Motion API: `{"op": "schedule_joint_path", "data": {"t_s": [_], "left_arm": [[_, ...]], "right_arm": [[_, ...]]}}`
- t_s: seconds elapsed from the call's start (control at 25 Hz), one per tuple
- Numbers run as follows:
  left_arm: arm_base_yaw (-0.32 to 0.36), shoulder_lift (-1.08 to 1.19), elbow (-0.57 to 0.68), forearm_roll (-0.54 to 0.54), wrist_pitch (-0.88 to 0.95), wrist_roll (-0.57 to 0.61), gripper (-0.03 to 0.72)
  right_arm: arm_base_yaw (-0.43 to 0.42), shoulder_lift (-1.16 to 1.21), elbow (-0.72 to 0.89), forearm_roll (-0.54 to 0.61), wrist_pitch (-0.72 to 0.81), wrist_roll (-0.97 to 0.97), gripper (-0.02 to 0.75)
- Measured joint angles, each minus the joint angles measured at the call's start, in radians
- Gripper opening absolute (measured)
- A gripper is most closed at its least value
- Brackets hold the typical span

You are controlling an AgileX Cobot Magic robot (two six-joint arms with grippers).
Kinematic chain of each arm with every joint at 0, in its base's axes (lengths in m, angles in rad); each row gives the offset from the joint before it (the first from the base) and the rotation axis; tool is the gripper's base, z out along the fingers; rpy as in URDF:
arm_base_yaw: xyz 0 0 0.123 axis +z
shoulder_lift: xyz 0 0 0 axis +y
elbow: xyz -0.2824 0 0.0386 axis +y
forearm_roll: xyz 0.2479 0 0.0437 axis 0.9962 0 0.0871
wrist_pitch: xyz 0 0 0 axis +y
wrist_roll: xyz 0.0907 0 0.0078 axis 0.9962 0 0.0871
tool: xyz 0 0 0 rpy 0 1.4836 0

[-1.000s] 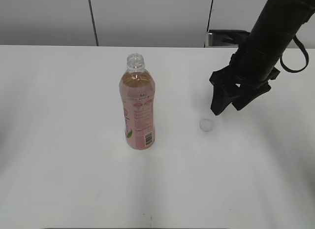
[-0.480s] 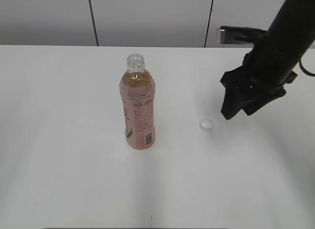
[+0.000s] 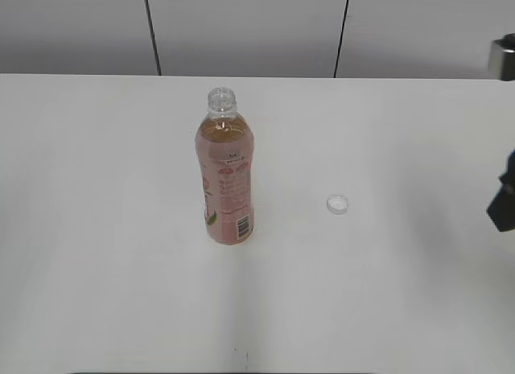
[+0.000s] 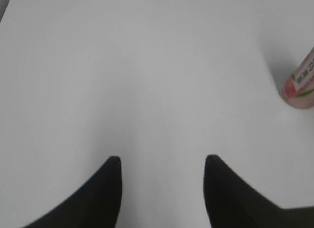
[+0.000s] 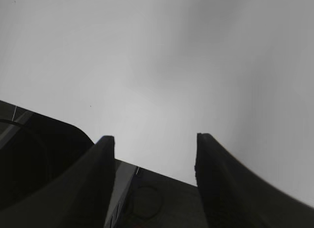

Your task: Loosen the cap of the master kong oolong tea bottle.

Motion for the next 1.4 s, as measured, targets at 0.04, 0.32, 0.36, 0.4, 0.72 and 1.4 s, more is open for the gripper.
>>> {"op": "schedule_joint_path", "data": {"t_s": [0.04, 0.32, 0.36, 0.4, 0.72, 1.4], "left_arm": [[-0.011, -0.014, 0.0, 0.021, 0.029, 0.001, 0.34], [-0.04, -0.138, 0.003, 0.084, 0.093, 0.001, 0.34], [-0.04, -0.158, 0.004, 0.084, 0.092, 0.001, 0.34], [-0.04, -0.178, 0.008, 0.085, 0.089, 0.001, 0.34], [-0.04, -0.317, 0.018, 0.087, 0.086, 0.006, 0.318], [-0.042, -0.329, 0.021, 0.082, 0.085, 0.021, 0.296]], "right_arm": [[0.0, -0.055, 0.032, -0.011, -0.004, 0.004, 0.398], [0.0, -0.419, 0.258, -0.092, -0.024, 0.047, 0.399], [0.0, -0.484, 0.298, -0.095, -0.022, 0.054, 0.399], [0.0, -0.554, 0.331, -0.096, -0.018, 0.059, 0.399], [0.0, -1.026, 0.44, -0.111, 0.022, 0.063, 0.398], [0.0, -1.303, 0.444, -0.141, 0.025, 0.103, 0.364]]}}
